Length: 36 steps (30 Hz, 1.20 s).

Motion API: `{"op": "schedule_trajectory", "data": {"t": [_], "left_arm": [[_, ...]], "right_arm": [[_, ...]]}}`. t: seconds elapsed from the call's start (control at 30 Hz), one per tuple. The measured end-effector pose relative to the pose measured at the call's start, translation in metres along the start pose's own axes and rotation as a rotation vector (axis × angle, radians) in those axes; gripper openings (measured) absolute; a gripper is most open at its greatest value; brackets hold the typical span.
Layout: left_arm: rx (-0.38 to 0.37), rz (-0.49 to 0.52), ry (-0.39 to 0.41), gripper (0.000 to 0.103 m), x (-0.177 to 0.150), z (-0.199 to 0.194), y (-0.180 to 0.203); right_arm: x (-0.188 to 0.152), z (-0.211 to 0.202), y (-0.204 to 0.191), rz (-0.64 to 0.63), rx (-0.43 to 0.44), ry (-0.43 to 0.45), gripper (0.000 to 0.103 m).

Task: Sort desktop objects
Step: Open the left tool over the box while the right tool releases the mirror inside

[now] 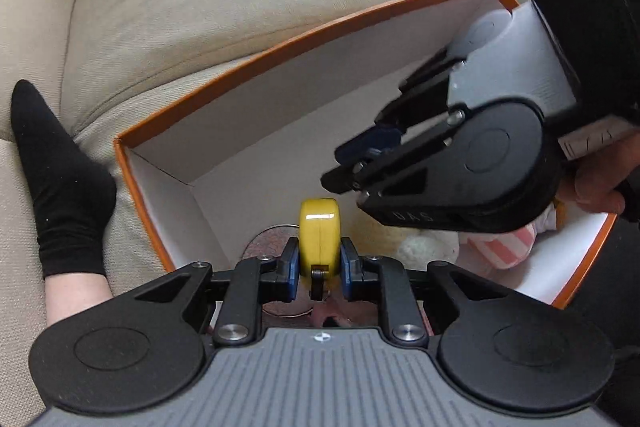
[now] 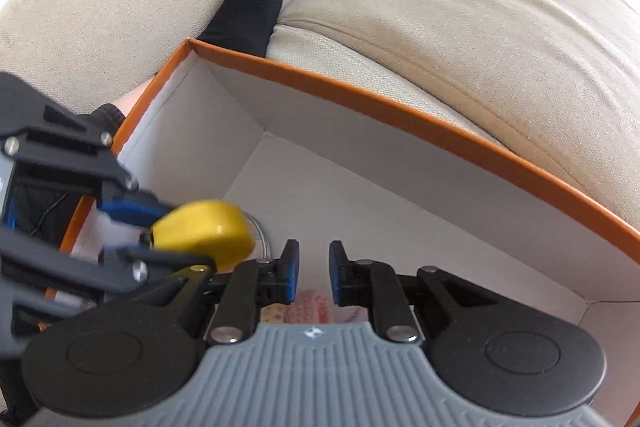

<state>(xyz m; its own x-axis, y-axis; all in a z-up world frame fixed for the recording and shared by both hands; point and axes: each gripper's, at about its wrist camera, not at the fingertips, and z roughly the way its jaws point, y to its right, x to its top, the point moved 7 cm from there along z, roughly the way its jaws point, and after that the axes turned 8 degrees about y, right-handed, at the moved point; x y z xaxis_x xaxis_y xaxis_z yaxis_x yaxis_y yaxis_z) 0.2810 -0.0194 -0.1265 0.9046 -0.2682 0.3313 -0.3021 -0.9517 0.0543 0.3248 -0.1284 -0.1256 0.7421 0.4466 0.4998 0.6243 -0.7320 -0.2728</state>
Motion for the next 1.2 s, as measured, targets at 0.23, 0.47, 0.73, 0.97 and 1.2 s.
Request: {"op": "schedule_trajectory", "data": {"t": [0.23, 0.47, 0.73, 0.97, 1.2], "left_arm": [[0.070, 0.098, -0.096, 0.022, -0.011, 0.017, 0.006], [0.038, 0.129, -0.117, 0.022, -0.017, 0.018, 0.006], [-0.001, 0.109, -0.069, 0.023, -0.024, 0.001, 0.000], [0.110, 0.153, -0.029, 0.024, -0.035, -0.012, -0.005], [0.110, 0.144, 0.029, 0.023, -0.035, -0.026, -0.011]], "right_arm": [[-0.001, 0.003, -0.003, -0.010, 0.021, 0.005, 0.017], [-0.003, 0.014, -0.004, 0.008, 0.075, -0.018, 0.017], [0.002, 0.015, -0.012, 0.062, 0.124, 0.003, 0.017], [0.002, 0.017, -0.020, 0.071, 0.119, -0.005, 0.017], [0.000, 0.017, -0.020, 0.085, 0.125, 0.005, 0.018]]}}
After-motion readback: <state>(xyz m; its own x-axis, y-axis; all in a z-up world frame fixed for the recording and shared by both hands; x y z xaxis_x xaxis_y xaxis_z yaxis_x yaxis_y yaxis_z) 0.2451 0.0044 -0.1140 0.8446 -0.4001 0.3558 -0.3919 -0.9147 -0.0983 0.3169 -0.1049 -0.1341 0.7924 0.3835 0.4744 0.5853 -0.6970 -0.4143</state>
